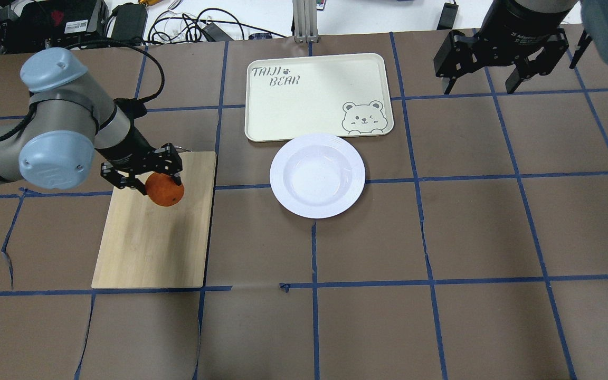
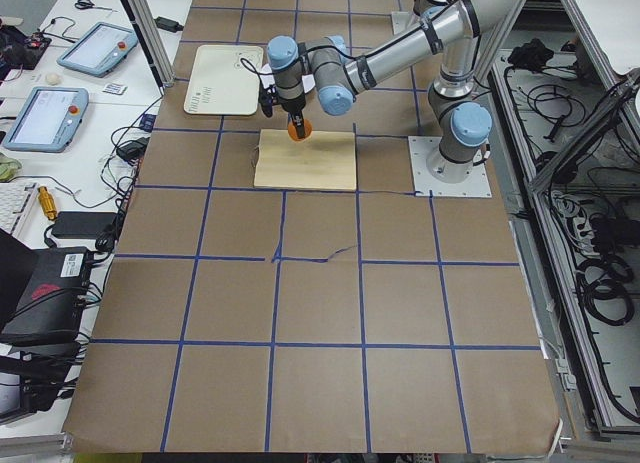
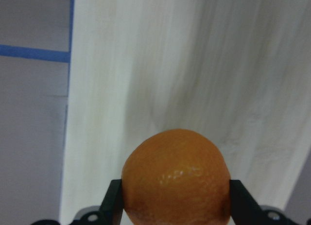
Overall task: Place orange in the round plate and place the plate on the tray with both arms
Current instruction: 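Carry the orange over the white plate and release it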
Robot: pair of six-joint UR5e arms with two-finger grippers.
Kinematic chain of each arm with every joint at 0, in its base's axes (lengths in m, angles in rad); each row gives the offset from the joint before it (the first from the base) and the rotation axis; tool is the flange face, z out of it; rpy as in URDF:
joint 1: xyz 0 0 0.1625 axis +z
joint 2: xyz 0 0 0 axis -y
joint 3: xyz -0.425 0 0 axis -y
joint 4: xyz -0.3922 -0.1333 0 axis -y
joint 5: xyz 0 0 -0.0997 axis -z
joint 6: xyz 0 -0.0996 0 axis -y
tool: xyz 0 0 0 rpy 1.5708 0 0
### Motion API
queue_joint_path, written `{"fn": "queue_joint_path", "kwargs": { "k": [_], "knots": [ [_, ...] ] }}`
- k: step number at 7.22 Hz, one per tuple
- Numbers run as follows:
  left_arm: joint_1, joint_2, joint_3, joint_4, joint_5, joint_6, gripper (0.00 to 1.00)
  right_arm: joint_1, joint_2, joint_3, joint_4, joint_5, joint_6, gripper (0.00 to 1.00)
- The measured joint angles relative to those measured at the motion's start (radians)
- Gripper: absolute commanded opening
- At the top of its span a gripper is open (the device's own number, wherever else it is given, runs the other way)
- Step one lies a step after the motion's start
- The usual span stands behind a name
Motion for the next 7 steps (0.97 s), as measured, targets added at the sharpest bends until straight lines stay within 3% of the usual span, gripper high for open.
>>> {"fn": "queue_joint_path", "kwargs": {
  "k": [3,6,7],
  "knots": [
    [-0.237,-0.044,0.074,0.062,-0.113,-0.414,0.08,-0.004,0.003,0.0,0.0,0.0,-0.001,1.0],
    [-0.356,-0.166,0.088,0.291,-0.176,-0.601,0.09,-0.006,0.004,0.0,0.0,0.0,-0.001,1.0],
    [-0.383,-0.2,0.088,0.337,-0.178,-0.623,0.19,-0.007,0.005,0.001,0.0,0.0,-0.001,1.0]
  ]
}}
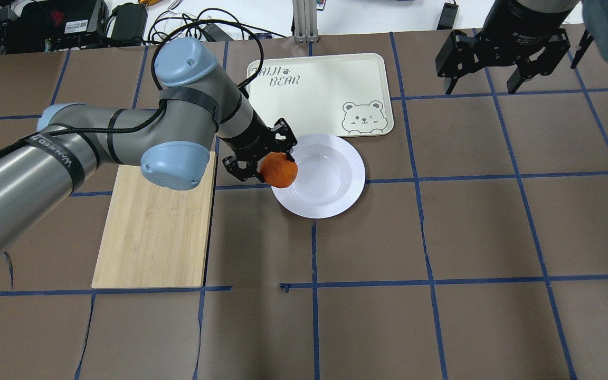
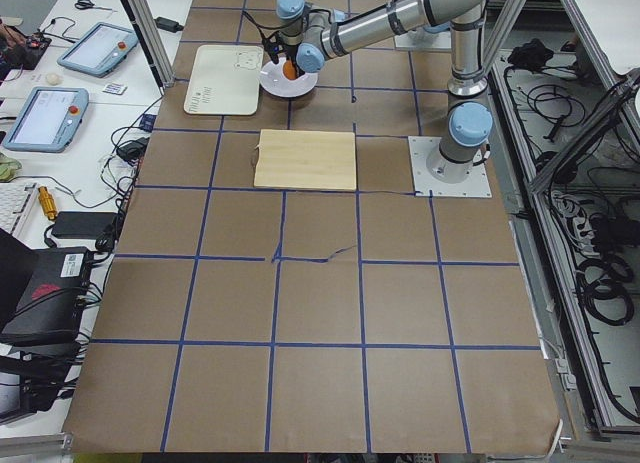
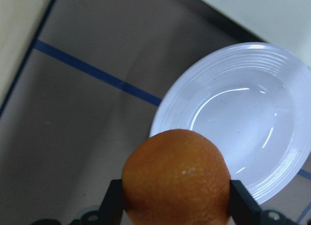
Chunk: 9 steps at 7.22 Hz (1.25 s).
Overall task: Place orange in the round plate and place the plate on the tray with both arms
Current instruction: 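Carry the orange over the white plate and release it, then raise the left gripper away while the right gripper reaches to the plate rim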
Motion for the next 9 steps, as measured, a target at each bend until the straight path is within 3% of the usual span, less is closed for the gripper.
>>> {"fn": "queue_joint_path", "kwargs": {
  "k": [1,2,6,8,9],
  "knots": [
    [-0.014,-0.025,-0.001,0.02,-0.001,-0.006,0.74,0.0,0.001,0.002,0.0,0.0,0.0,1.0],
    [-0.02,-0.042,-0.002,0.027,0.0,-0.005,1.0,-0.001,0.002,0.005,-0.001,0.001,0.002,1.0],
    [0.002,-0.003,0.014,0.003,0.01,0.083,0.98,-0.031,0.018,0.018,-0.005,0.078,0.009,1.0],
    [0.07,0.101,0.034,-0.141,0.014,0.192,0.99,-0.053,0.024,0.059,-0.042,0.181,0.01,1.0],
    [0.113,0.17,0.044,-0.255,0.018,0.272,0.99,-0.056,0.043,0.123,-0.131,0.273,0.014,1.0]
  ]
}}
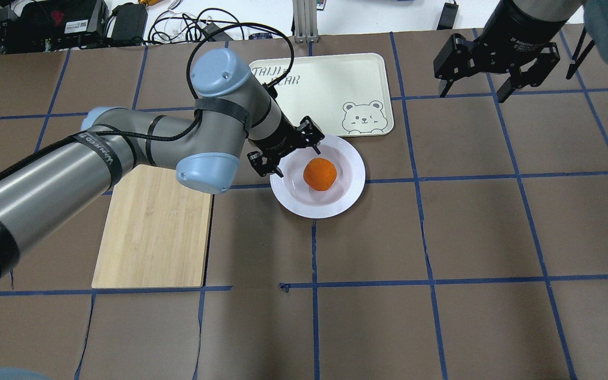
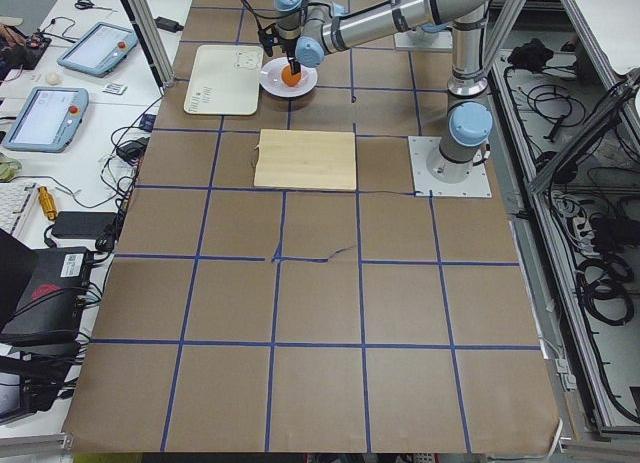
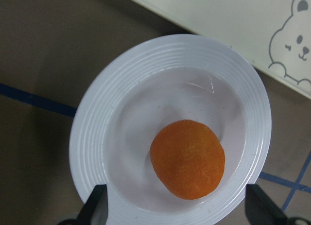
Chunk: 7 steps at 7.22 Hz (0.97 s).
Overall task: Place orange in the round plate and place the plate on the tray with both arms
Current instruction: 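Raise the left gripper away while the right gripper reaches to the plate rim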
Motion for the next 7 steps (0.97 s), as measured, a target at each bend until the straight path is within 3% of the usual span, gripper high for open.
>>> {"fn": "queue_joint_path", "kwargs": {
  "k": [2,4,5,7],
  "knots": [
    [0.087,0.116,0.055,-0.281,0.05,0.174,1.0,0.0,0.09,0.21,-0.343,0.124,0.028,1.0],
    [0.155,0.188,0.169,-0.582,0.177,0.416,1.0,0.011,0.181,0.367,-0.628,0.278,0.062,1.0],
    [0.169,0.214,0.212,-0.651,0.226,0.476,1.0,0.032,0.223,0.391,-0.71,0.327,0.1,1.0],
    [0.168,0.25,0.24,-0.672,0.264,0.506,1.0,0.073,0.314,0.398,-0.819,0.398,0.145,1.0]
  ]
}}
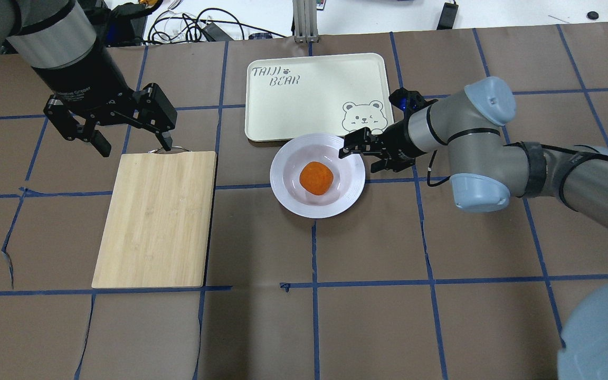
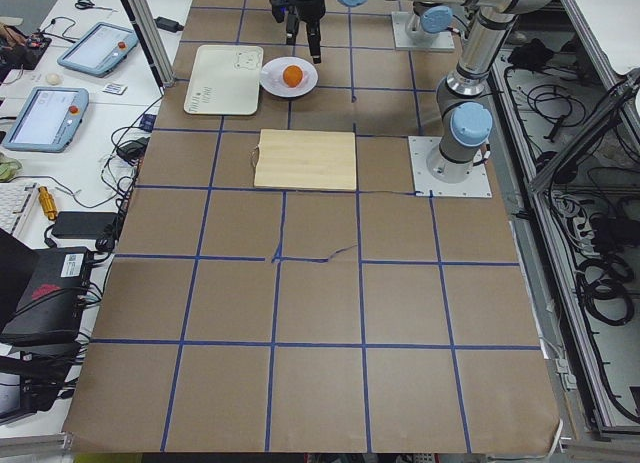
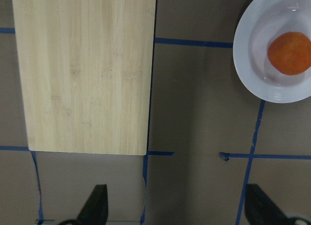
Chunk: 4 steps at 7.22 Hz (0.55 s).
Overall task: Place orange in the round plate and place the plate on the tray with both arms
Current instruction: 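Raise the left gripper away while the right gripper reaches to the plate rim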
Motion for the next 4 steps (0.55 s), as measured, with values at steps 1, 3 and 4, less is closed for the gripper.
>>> {"fn": "queue_joint_path", "kwargs": {
  "k": [1,3,4],
  "knots": [
    [-0.007,0.005,0.003,0.04,0.003,0.001,1.0,0.005,0.028,-0.002,-0.032,0.012,0.003,1.0],
    [-0.039,-0.004,-0.008,0.181,0.003,-0.034,1.0,0.005,0.034,-0.027,-0.05,0.016,0.036,1.0],
    [-0.048,0.003,-0.024,0.217,0.006,-0.057,1.0,0.005,0.033,-0.047,-0.051,0.014,0.06,1.0]
  ]
}}
